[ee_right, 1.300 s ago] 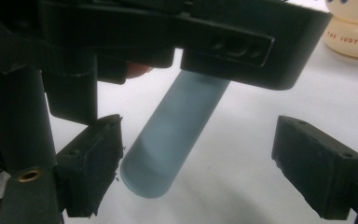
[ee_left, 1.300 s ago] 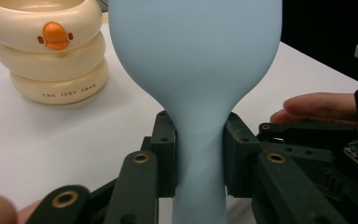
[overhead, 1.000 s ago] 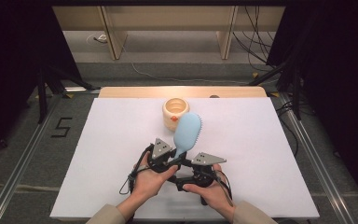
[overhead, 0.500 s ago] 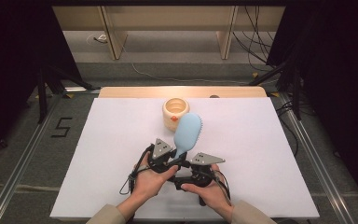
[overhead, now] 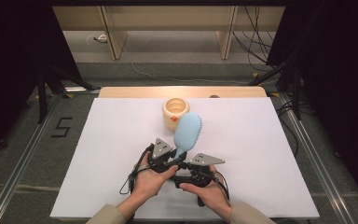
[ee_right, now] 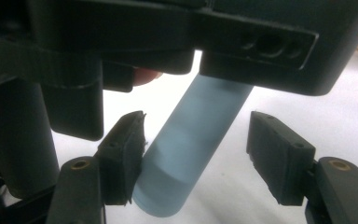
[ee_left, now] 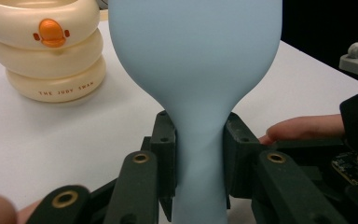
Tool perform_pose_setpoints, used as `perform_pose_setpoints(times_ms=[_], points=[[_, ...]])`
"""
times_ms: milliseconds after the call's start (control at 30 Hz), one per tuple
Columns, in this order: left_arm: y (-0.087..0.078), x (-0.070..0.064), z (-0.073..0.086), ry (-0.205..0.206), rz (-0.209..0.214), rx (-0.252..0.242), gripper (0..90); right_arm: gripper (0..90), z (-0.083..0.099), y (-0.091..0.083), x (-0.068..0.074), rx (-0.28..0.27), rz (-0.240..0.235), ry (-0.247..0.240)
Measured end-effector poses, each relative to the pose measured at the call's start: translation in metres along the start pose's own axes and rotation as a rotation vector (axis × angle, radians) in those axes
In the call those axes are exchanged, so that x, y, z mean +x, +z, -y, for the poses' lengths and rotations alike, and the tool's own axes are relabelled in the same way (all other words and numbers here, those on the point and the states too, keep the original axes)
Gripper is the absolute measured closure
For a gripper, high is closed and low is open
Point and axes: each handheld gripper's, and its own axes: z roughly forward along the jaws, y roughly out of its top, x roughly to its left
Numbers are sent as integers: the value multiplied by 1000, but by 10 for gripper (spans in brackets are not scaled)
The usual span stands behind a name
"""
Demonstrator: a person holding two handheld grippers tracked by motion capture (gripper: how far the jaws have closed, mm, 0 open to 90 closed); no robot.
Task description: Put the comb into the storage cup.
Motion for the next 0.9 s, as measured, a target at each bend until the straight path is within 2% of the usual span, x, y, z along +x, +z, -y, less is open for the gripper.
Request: perform_pose_setpoints(times_ms=[167,500,900], points=[[0,1,0,-2,-2,1,693,423,1,1,0,-4,-15,25],[0,1,0,-5,-3,1,693,498,3,1,0,-11,-34,30],[0,2,-1,-9,-3,-2,692,576,5,1,1,-28,-62,74]])
